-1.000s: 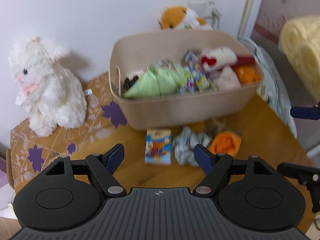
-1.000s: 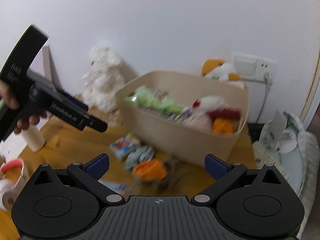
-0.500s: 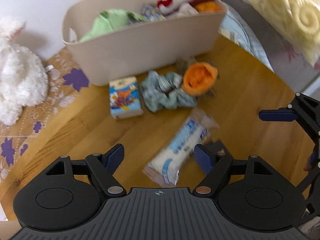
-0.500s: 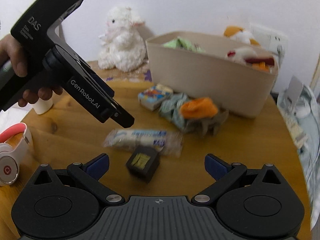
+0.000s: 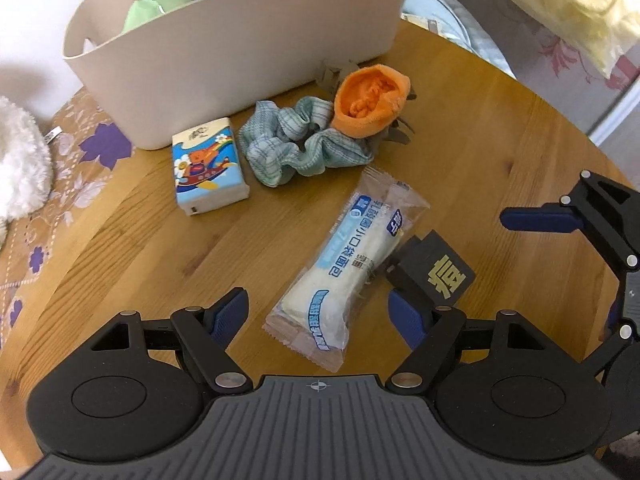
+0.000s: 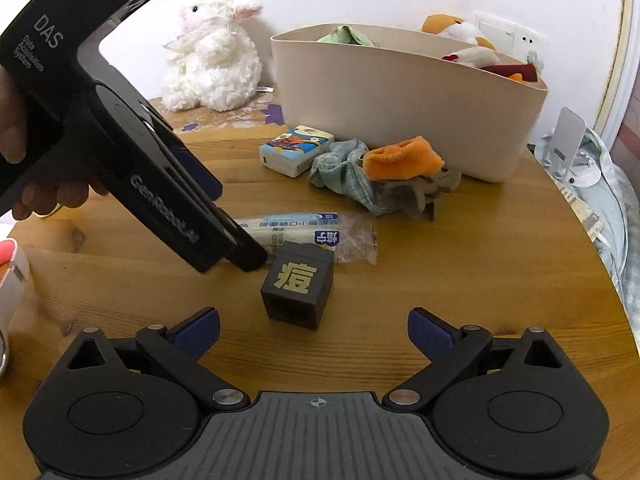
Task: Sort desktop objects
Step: 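Grasp the white wrapped bread with the left tool while the right tool grasps the black cube, then lift the bread with the left tool toward the basket while the right tool lifts the black cube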
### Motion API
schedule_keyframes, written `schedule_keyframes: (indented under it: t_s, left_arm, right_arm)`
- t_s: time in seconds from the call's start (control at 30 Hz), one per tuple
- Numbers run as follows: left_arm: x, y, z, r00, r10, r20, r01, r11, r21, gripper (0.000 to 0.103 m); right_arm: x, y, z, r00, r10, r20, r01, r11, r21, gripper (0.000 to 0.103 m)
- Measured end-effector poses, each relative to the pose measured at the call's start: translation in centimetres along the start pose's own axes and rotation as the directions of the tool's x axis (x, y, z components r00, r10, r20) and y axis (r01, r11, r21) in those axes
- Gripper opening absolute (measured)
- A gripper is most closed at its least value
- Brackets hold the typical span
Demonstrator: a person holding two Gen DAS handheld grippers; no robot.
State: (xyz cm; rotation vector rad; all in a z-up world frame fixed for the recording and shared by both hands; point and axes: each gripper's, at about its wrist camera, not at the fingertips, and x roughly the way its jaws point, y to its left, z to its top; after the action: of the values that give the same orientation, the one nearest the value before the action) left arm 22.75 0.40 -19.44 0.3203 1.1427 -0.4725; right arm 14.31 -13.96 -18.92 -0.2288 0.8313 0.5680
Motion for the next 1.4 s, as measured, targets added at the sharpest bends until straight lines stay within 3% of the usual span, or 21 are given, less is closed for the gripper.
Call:
schedule_keyframes:
  t_s: [0.23, 0.37, 0.53, 0.6, 0.7, 0.77, 0.8, 1.07, 1.4]
  left_arm:
    - [1.4, -0.4, 0.1, 1.000, 0.020, -0.001, -0.020, 1.000, 0.015, 0.078]
    - [1.8, -0.5, 0.2, 1.000, 0.015, 0.005, -0.015, 1.000, 0.023, 0.078]
    - [1.8, -0.3, 0.4, 1.000, 0.008, 0.026, -0.008, 1.000, 0.001, 0.066]
    - [1.7, -0.4, 0.5, 1.000, 0.003, 0.031, -0.004, 1.000, 0.010, 0.058]
    - [1.6, -0.4, 0.6, 1.000, 0.001, 0.030, -0.001, 1.000, 0.010, 0.049]
    - [1.5, -0.4, 0.6, 1.000, -0.004, 0.027, 0.004, 1.000, 0.008, 0.043]
    - [1.4, -0.4, 0.7, 1.000, -0.004, 0.025, 0.004, 1.000, 0.005, 0.041]
    - [0.9, -0.7, 0.5, 0.999, -0.012, 0.033, 0.013, 1.000, -0.018, 0.028]
    - [-0.8, -1.0, 0.0, 0.997, -0.059, 0.058, 0.064, 0.995, -0.081, 0.025]
  right_arm:
    - [1.5, -0.2, 0.3, 0.997, -0.029, -0.069, 0.033, 0.998, 0.056, 0.094]
    - [2.0, -0.3, 0.3, 0.997, -0.046, -0.062, 0.048, 0.998, 0.035, 0.091]
    - [2.5, 0.2, 0.9, 0.997, -0.053, -0.053, 0.052, 0.998, -0.031, 0.085]
    - [2.6, 0.2, 1.1, 0.998, -0.041, -0.045, 0.039, 0.999, -0.038, 0.079]
    - [2.7, 0.0, 1.6, 0.999, -0.035, -0.027, 0.034, 0.998, -0.050, 0.060]
    - [2.6, 0.0, 1.7, 1.000, -0.023, -0.018, 0.021, 0.998, -0.060, 0.034]
    - [2.6, 0.0, 1.8, 1.000, -0.015, -0.018, 0.014, 0.998, -0.066, 0.029]
    - [1.6, -1.2, 1.6, 1.000, 0.007, -0.019, -0.009, 0.998, -0.059, 0.029]
    - [-1.3, -4.0, 2.8, 0.999, 0.029, 0.042, -0.027, 0.998, -0.053, 0.029]
